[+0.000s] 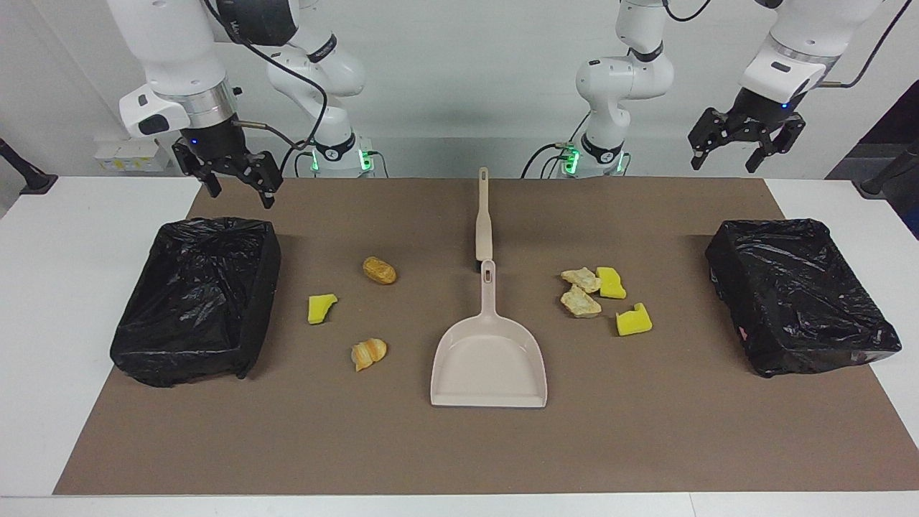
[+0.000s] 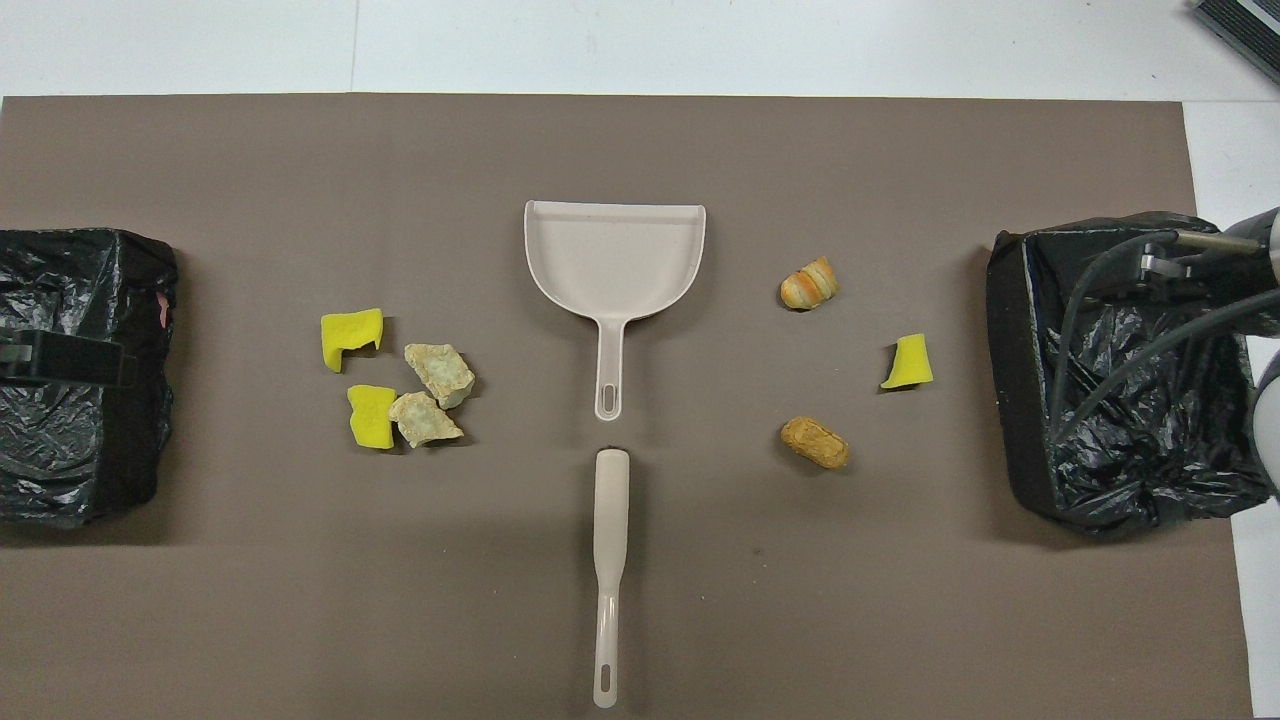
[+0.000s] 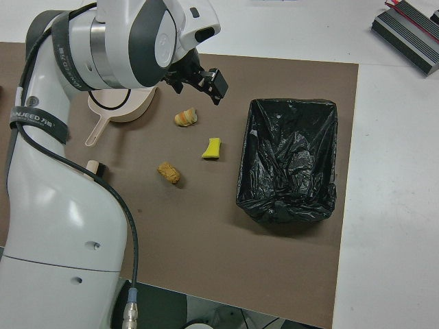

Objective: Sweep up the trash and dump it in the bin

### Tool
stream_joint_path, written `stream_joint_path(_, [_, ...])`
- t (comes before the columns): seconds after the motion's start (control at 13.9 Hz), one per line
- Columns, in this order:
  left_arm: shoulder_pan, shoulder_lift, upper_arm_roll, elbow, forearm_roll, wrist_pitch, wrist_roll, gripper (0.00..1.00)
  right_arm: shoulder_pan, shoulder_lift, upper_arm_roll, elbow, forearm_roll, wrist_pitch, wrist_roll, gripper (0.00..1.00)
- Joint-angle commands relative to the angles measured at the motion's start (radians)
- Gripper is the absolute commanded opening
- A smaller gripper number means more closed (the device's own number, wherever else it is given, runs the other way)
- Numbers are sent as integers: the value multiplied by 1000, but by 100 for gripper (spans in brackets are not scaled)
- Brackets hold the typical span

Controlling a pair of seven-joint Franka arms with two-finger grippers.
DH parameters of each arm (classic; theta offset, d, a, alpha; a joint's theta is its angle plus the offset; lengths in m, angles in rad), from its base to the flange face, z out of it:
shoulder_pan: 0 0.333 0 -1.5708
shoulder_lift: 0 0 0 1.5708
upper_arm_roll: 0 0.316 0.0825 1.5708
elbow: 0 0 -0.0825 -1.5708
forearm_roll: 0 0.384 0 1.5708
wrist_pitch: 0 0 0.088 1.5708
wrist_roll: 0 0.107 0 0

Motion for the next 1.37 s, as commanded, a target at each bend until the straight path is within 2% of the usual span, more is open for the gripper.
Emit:
stream_joint_path(0.0, [-14,-19,7,-22,-6,-7,-18,100,-9,8,5,10,11,12,-13,100])
stream_joint_path(0.29, [-14,-27,-1,-31,-6,-12,-20,100,-9,6,5,10,11,10,-24,100])
stream_joint_path(0.57, [-58,-50,-2,-103,-11,2,-29,100,-1,3,5,7,10,12,-26,100])
stream_joint_path(0.93, [-205,-185,-5,-380,-12,114,-128,100,5,8,7,9,8,47,-24,100])
stream_joint_path(1.08, [-298,-188,-5,-454,-12,172,-243,100,2,17,8,10,5,53,-24,100])
stream_joint_path(1.29, [-452,-188,-5,-556,-12,299,-432,100,32,98,37,64,-9,85,-13,100])
